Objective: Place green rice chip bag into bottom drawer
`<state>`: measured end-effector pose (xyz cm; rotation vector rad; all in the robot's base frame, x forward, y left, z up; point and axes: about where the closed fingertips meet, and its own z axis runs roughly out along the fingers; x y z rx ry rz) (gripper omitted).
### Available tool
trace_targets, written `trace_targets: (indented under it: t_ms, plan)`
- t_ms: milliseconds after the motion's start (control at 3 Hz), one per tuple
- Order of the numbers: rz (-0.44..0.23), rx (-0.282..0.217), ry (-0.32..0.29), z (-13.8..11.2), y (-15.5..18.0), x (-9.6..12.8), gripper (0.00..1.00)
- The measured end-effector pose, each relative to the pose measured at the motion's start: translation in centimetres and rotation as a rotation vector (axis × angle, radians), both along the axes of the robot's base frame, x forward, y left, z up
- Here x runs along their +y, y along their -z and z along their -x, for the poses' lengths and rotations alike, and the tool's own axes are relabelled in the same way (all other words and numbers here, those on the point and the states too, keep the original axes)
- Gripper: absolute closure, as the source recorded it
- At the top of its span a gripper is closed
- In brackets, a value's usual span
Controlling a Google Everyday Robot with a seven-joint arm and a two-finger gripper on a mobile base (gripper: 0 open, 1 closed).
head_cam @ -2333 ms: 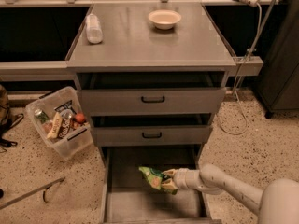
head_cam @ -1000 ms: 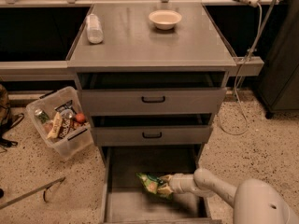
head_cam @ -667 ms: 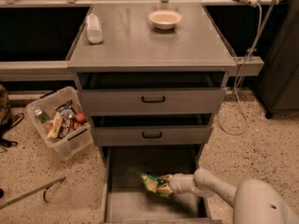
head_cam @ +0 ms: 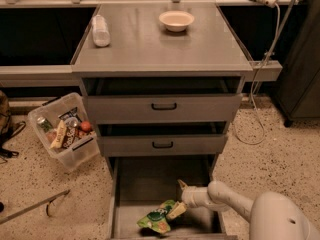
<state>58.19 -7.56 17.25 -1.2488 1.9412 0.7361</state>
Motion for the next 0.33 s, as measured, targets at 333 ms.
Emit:
trace_targets:
  t_ms: [333]
  plan:
    - [0.0,0.0,0.0,0.0,0.0,0.0,0.0]
